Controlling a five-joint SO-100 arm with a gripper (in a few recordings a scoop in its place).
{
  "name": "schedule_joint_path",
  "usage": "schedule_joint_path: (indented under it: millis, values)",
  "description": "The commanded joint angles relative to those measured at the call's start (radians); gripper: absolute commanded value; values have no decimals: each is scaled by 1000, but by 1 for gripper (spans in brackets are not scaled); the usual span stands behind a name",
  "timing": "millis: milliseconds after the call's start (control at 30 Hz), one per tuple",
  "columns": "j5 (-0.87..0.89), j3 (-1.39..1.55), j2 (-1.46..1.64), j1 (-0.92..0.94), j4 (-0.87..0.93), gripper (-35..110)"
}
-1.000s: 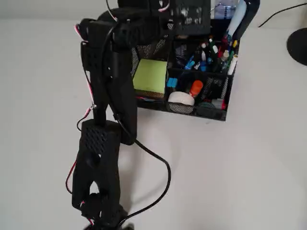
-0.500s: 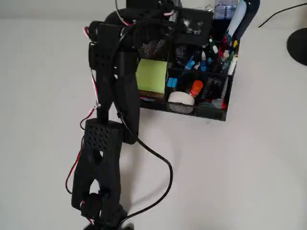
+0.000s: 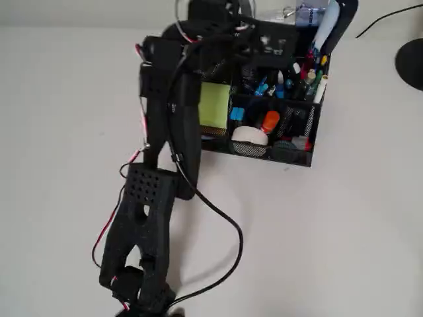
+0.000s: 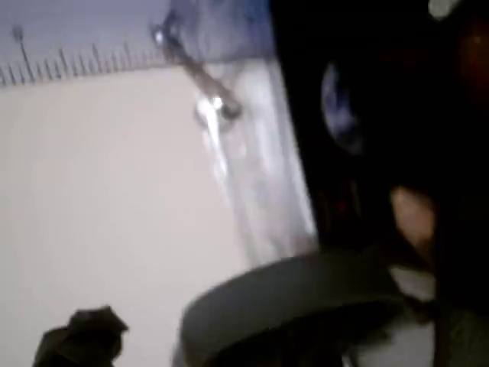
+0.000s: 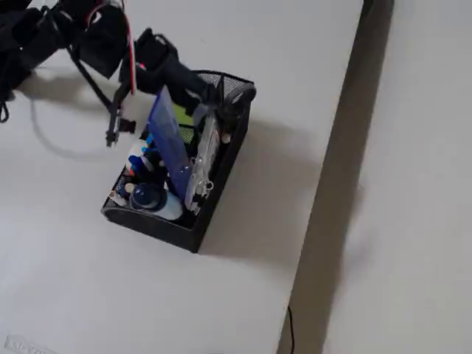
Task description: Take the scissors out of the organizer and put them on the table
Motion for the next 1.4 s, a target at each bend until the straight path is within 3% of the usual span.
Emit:
schedule_joint_path:
  millis: [0, 400, 700, 1367]
  values:
    - [-23, -40, 12, 46, -55, 26]
    - [-2, -40, -38, 43, -124, 0]
    - [44, -40, 28, 32, -112, 0]
    - [81, -28, 525, 15, 74, 0]
